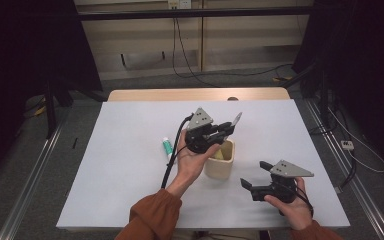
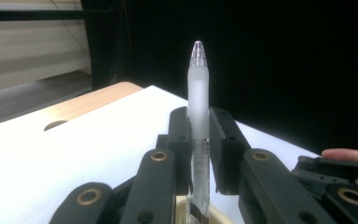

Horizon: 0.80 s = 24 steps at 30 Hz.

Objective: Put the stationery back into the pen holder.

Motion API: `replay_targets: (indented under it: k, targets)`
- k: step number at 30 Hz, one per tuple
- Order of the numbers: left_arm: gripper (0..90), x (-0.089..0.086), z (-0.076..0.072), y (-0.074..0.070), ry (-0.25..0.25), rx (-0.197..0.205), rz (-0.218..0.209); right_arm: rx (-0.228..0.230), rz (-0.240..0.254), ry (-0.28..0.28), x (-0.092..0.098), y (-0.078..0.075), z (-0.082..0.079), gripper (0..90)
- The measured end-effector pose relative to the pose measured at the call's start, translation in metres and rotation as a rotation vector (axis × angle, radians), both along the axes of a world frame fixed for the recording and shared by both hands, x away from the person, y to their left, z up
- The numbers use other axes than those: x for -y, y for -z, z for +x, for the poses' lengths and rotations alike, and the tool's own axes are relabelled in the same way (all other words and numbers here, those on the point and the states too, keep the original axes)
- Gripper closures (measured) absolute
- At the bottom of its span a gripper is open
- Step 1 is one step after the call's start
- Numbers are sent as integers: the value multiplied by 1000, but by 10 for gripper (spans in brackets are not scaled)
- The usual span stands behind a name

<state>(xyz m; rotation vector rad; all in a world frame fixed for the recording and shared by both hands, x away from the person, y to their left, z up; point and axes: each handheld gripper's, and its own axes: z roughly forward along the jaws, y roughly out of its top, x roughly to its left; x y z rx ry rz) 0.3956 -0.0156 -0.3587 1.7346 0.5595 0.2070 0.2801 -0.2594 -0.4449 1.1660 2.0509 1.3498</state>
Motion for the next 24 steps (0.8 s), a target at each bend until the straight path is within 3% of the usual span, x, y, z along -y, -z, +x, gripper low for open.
replay_targets:
  k: [8, 13, 20, 24]
  targets:
    - [799, -5, 0, 11, 8, -9, 26, 0, -1, 0, 0, 0, 0, 70]
    - [787, -9, 0, 17, 12, -43, 26, -1, -3, -1, 0, 0, 0, 70]
    - [543, -18, -2, 12, 8, -57, 23, -1, -3, 0, 0, 0, 0, 70]
    - [380, -25, -2, 7, -23, -69, 38, 1, -5, 0, 0, 0, 0, 70]
